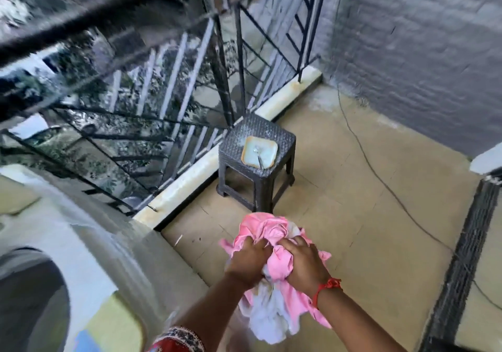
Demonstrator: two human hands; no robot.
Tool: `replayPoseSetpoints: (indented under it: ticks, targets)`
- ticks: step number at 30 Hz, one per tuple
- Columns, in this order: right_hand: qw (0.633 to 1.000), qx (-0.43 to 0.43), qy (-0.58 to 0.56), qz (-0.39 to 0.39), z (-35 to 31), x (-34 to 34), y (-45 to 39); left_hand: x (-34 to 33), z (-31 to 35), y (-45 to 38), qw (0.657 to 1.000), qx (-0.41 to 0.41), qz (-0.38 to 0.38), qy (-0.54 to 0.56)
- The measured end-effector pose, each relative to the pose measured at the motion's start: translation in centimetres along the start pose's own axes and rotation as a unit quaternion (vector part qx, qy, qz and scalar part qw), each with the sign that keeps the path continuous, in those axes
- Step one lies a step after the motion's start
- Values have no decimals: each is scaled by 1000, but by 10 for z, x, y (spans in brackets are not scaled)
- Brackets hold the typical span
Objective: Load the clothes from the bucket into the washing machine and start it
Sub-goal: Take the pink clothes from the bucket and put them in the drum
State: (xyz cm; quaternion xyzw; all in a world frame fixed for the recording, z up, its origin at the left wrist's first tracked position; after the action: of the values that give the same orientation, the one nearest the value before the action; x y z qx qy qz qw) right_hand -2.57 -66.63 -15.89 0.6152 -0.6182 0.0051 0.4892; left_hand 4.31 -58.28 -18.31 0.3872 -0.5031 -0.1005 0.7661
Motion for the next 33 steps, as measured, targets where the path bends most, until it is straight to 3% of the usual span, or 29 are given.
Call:
replayPoseSetpoints:
  ticks: [6, 17, 29, 33]
  targets:
    - [993, 96, 42, 59, -93, 78, 53, 86, -8, 87, 996, -3, 82, 26]
    - [935, 324, 124, 76, -318, 130, 152, 186, -64, 312, 960, 111, 259, 5]
    - [791, 583, 144, 115, -590, 128, 315, 242, -157, 611, 850, 230, 472, -39]
    - [742, 645, 138, 118, -676, 101, 363, 243, -190, 716, 826, 260, 496, -59]
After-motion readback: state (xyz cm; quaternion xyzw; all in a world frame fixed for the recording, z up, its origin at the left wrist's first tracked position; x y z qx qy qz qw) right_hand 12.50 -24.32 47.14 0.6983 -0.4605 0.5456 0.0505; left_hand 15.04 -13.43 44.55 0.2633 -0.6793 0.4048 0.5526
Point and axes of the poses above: each hand's wrist, its own y-axis away from the middle knuckle, its own x-axis out of the back of the hand, z = x × y, the point moved 10 cm from there along -y, towards the middle knuckle, and after that the axes turned 15 degrees about -z, right-handed, at the moved point
